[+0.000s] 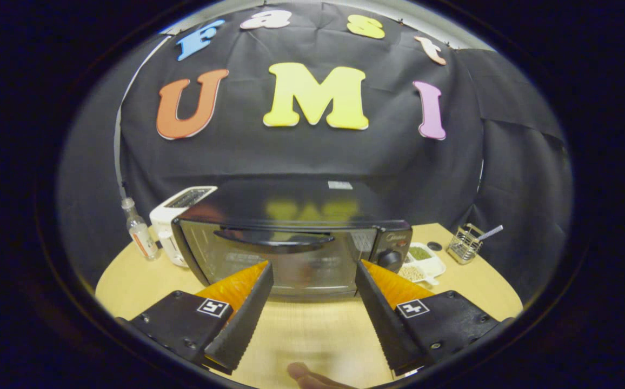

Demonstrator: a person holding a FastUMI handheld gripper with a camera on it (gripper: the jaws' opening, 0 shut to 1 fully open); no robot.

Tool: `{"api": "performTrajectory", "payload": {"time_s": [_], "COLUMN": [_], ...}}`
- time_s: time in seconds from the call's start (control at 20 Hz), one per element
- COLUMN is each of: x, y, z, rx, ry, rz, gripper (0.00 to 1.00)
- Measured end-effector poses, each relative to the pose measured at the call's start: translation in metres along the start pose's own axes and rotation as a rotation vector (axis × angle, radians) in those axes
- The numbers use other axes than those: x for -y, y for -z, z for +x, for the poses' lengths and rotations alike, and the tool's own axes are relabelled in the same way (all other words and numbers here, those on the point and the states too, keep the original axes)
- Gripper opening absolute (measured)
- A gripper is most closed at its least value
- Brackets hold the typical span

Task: Open the toaster oven, put the food inside, and close the toaster oven door.

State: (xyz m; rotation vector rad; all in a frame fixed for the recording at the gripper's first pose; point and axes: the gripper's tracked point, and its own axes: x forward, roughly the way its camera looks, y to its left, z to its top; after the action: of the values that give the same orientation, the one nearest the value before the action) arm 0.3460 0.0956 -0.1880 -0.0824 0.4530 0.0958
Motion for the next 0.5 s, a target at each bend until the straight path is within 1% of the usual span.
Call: {"api": "performTrajectory", "payload": {"time_s": [0.15, 0.3, 0.5], "x": [0.013, 0.029, 0.06], "y": [-0.033, -0.064, -0.107], "z": [-0.043, -0.097, -0.179], "rx": [0.072, 0.131, 0.233], "ry": [-0.012, -0.016, 0.018], "rz": [0.012, 0.036, 0.022], "gripper": [0.97, 0.97, 0.97]}}
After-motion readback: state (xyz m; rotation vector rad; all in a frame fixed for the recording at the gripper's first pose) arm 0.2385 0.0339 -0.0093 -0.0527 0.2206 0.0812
